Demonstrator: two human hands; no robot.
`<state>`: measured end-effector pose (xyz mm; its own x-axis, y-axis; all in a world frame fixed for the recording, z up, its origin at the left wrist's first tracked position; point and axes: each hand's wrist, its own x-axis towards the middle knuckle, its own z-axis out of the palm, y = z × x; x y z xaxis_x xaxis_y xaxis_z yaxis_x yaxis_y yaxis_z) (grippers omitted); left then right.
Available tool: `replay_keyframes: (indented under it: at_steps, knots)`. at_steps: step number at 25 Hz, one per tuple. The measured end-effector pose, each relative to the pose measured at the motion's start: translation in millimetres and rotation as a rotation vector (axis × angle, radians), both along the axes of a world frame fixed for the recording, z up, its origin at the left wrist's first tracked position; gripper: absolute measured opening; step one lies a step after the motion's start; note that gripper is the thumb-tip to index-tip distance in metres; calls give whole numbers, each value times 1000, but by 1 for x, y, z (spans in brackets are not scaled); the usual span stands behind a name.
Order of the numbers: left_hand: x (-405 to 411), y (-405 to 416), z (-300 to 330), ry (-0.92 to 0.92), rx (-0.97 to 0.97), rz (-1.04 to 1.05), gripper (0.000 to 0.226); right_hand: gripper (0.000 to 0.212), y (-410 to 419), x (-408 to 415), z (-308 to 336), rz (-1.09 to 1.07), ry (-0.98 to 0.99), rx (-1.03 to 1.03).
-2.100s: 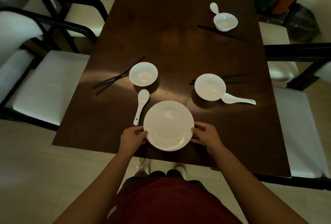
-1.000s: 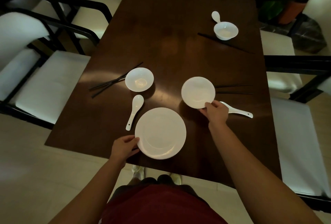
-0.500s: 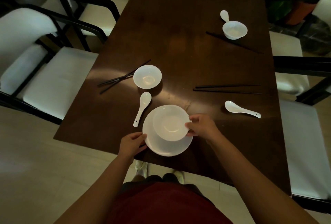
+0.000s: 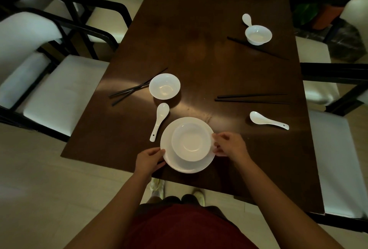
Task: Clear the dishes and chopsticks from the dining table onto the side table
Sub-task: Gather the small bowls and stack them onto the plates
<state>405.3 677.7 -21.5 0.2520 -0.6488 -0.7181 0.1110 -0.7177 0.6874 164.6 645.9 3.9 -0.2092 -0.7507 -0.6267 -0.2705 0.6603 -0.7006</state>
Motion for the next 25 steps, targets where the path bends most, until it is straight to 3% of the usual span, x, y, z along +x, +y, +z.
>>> replay_keyframes:
  at_steps: [7,10,12,19,25]
  knots:
    - [2,0,-1,-62,-22,-78,30,34,21,3,-12,-72,-156,99]
    - [14,-14,10,-270,-70,-253,23,33,19,4,-17,-128,-170,93]
    - [25,-36,21,-371,-138,-244,23,33,20,3,-20,-162,-195,97]
    - [31,-152,41,-167,-40,10,15,35,23,9,-26,-284,-248,78]
    - [21,-199,26,10,11,-34,40,37,26,7,-29,-292,-252,87]
